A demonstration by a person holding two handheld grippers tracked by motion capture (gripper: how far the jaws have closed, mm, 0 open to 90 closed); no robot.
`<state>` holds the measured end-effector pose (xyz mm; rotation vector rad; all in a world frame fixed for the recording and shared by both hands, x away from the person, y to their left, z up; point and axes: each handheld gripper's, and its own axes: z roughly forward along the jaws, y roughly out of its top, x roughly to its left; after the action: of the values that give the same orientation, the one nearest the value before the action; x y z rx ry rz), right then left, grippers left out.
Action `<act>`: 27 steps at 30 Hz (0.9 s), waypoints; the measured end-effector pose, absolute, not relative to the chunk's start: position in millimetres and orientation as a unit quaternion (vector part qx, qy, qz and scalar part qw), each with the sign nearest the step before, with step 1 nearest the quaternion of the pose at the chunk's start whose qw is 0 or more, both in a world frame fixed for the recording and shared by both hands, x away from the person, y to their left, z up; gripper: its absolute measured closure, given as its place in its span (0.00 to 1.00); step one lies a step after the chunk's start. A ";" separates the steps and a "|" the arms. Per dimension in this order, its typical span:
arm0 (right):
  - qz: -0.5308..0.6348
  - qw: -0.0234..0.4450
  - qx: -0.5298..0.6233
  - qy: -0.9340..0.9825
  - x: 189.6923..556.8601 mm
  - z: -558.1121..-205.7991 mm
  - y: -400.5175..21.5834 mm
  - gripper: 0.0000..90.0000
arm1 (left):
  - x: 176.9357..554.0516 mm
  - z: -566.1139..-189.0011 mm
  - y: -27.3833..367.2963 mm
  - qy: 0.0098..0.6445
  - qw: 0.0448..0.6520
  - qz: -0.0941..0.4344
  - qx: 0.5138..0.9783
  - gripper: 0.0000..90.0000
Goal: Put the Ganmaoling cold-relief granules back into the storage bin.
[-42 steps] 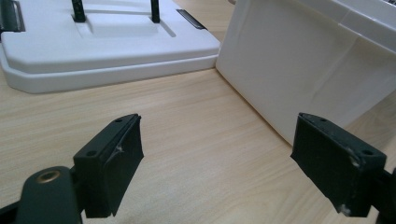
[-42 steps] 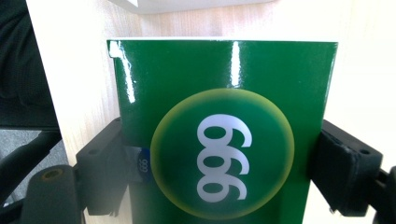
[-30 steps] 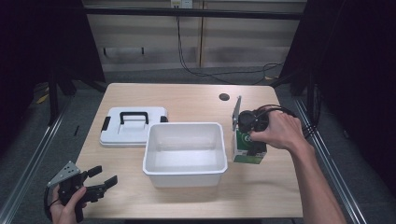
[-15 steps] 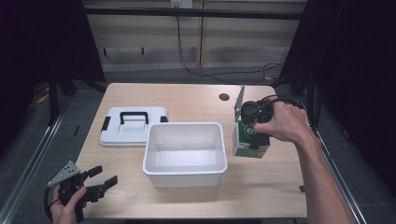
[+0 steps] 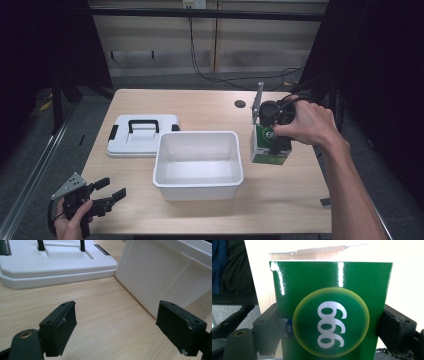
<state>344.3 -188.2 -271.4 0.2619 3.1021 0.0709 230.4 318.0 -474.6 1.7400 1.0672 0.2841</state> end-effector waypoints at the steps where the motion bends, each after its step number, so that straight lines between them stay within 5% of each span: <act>1: 0.023 0.013 0.082 0.996 344.1 -269.0 -186.6 0.18 | 230.2 -474.5 318.0 0.444 0.515 0.118 0.724 0.18; 27: 0.024 0.012 0.025 0.999 351.5 -248.6 -106.6 0.18 | 230.0 -474.0 318.3 0.441 0.518 0.118 0.724 0.18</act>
<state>351.5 -106.6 -248.6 0.0770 3.1167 0.0747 230.0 318.3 -474.0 1.7370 1.0581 0.2826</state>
